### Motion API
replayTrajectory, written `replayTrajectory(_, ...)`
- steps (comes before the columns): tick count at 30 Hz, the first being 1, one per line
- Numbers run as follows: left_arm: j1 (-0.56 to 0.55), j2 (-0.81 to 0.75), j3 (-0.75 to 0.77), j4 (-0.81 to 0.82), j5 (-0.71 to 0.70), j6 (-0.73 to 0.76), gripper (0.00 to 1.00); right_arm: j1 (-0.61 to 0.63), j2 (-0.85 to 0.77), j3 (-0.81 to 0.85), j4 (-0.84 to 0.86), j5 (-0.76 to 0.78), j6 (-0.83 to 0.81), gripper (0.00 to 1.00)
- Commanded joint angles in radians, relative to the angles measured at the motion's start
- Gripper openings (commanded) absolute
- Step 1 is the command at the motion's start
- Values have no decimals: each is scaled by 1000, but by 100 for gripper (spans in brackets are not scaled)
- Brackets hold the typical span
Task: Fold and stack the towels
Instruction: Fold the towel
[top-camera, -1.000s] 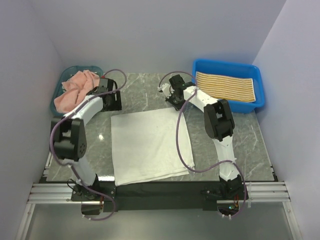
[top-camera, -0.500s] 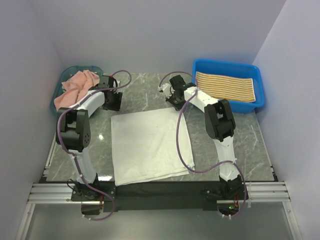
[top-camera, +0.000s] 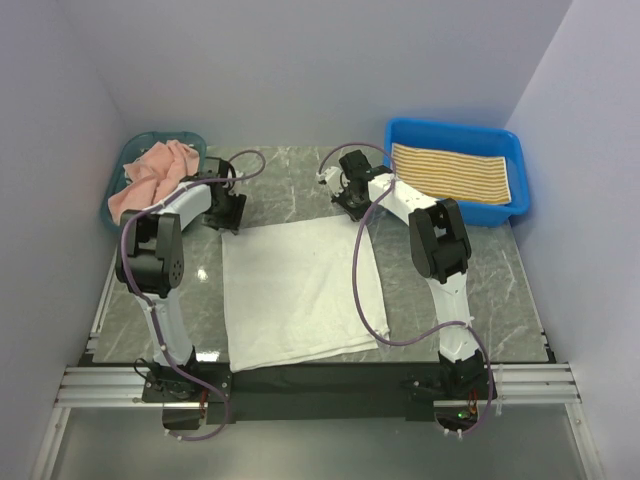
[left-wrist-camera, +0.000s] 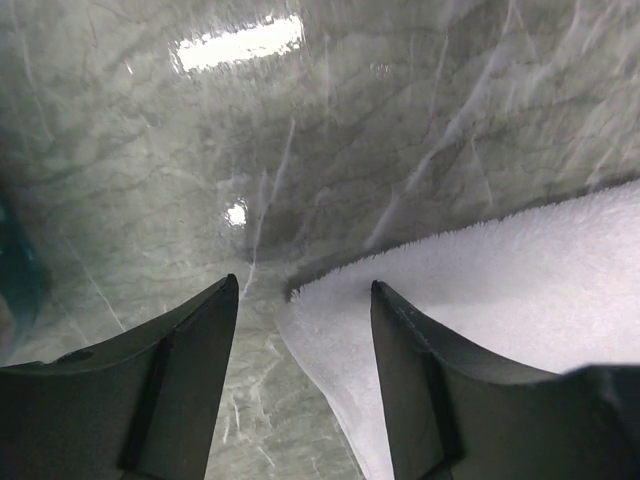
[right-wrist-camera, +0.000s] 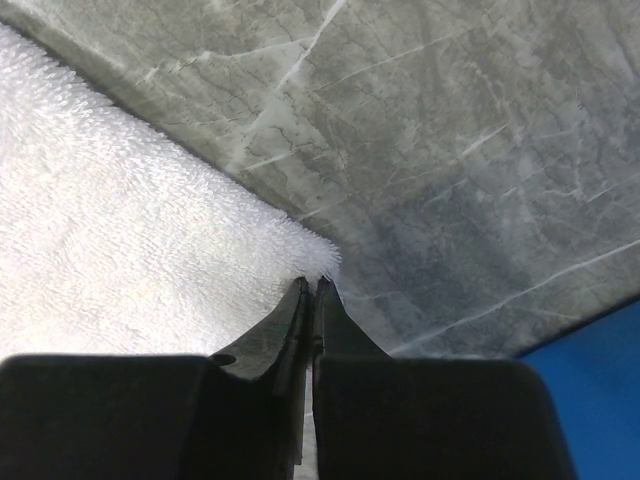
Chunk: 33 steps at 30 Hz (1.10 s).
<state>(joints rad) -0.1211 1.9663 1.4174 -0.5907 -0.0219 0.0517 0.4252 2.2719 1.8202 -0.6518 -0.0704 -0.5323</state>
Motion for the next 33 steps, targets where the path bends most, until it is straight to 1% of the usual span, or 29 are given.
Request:
replayTrajectory(1,1,14,3,-17,25,23,60,-17,-2,-45,-5,30,5,0)
replayTrajectory(11,15,48,8,-49,27,22,58,-19,-3,-48,3,34,9,0)
replayTrajectory(13,18,42,2,-49,25,20,52,-19,-3,-48,6,35,9,0)
replayTrajectory(15,27,32,-3,-41,25,20,49,-17,-3,-48,7,38,11,0)
replayTrajectory(16,31,32,-3,-43,30,19,44,-17,-3,-50,9,38,12,0)
replayTrajectory(17,34,40,-2,-52,34,19,42,-19,-3,-53,9,40,12,0)
replayTrajectory(20,35,63,-2,-57,25,13,32,-17,-6,-59,20,41,12,0)
replayTrajectory(21,35,66,3,-64,27,11,31,-17,-9,-59,18,43,11,0)
replayTrajectory(23,35,72,2,-64,27,8,32,-17,-11,-62,21,44,12,0)
replayTrajectory(24,35,72,0,-64,25,8,35,-17,-12,-61,21,44,12,0)
replayTrajectory(25,35,74,-1,-64,25,5,43,-17,-12,-62,21,44,11,0)
replayTrajectory(26,35,71,-2,-64,22,5,45,-17,-12,-64,23,44,9,0)
replayTrajectory(28,37,69,-5,-70,-33,5,51,-19,-14,-64,24,46,11,0)
replayTrajectory(31,41,34,-12,-60,-38,0,52,-17,-11,-61,23,47,12,0)
replayTrajectory(33,55,-12,-31,-47,6,-1,52,-17,-9,-61,23,47,12,0)
